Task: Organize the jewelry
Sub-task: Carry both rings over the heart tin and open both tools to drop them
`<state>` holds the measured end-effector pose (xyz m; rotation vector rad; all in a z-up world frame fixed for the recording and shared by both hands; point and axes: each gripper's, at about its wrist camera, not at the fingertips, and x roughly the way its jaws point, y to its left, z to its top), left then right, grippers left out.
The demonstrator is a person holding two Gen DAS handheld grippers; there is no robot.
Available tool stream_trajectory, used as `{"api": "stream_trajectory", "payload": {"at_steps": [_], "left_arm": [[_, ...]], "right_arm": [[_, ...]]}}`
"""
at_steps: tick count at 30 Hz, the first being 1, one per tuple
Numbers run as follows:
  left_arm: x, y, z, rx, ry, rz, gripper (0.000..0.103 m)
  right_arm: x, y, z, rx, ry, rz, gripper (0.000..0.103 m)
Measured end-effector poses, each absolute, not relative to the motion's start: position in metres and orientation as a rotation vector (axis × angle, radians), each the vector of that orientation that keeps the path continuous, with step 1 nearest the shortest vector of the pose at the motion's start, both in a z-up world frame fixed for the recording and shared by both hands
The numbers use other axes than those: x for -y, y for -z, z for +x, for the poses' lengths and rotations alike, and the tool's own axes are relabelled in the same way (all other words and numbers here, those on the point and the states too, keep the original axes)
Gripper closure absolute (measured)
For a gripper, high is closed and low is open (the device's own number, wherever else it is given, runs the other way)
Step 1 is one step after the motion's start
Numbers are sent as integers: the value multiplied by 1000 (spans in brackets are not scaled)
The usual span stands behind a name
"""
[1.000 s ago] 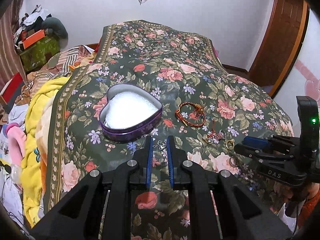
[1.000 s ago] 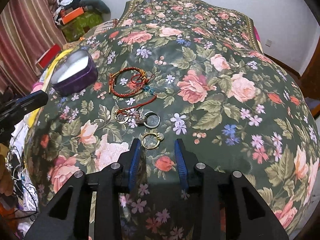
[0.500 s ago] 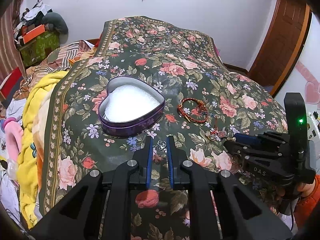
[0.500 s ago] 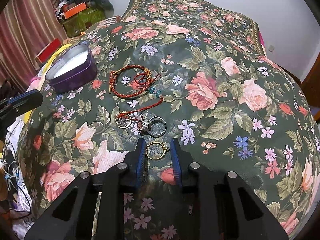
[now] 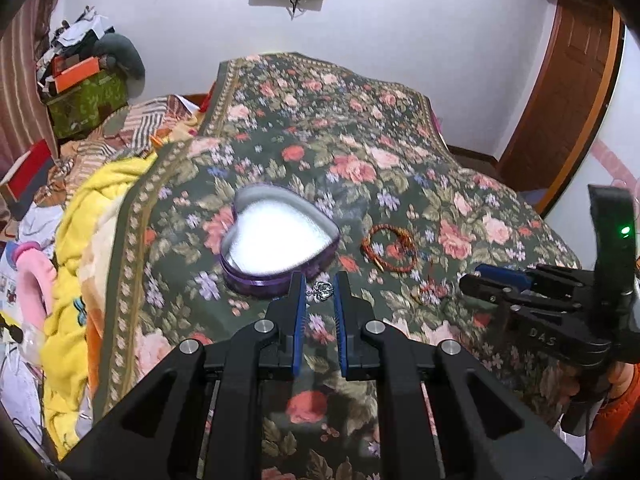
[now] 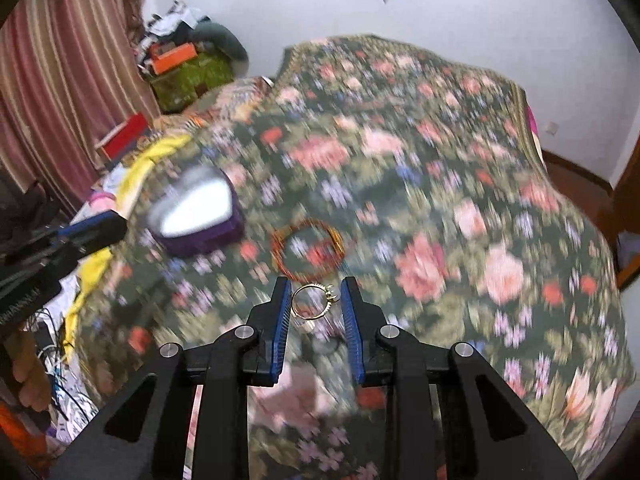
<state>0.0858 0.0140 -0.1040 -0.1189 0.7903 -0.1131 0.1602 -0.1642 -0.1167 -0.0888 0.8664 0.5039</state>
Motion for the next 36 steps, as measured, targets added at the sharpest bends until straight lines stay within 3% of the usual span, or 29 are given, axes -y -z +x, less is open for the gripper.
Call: {"api": "stream_trajectory", "payload": {"at_steps": [16,26,36], "left_arm": [[-37,63,106,-658,52,-97,91],[-48,60,126,-641,51,-101,91],[-54,85,151,-736,96,-134,91]], "right_arm": [[101,77,180,-728,-647,-105,80],[77,99,195,-776,-691,-144,80],[65,124,203,-839,-728,-185,80]]}}
